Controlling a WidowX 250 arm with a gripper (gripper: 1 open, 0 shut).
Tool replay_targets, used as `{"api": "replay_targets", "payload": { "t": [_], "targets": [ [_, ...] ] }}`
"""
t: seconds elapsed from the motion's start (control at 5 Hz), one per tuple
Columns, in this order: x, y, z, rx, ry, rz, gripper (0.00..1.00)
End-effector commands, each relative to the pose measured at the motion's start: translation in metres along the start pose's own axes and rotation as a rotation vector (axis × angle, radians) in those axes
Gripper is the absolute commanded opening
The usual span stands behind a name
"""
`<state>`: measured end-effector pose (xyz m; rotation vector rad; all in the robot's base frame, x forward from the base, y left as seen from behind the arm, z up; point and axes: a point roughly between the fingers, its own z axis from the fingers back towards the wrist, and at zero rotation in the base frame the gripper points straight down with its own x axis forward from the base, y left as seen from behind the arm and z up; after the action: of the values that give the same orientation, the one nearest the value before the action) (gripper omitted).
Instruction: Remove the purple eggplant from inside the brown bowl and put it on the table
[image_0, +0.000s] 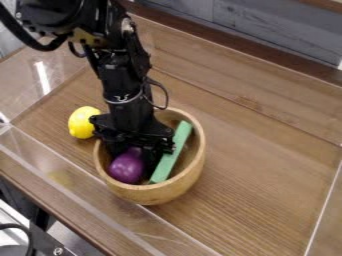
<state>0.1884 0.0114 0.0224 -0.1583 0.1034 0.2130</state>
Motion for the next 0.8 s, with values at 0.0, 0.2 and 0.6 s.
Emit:
{"api": "replay_targets", "payload": {
  "t": [0.0,0.2,0.6],
  "targets": [
    [-0.013,-0.002,-0.002,-0.017,0.066,0.032,0.0],
    [-0.008,-0.003,0.004,-0.028,0.061,0.043,0.0],
    [0.004,-0.005,0.02,-0.054,0.049,0.06,0.0]
  ]
}}
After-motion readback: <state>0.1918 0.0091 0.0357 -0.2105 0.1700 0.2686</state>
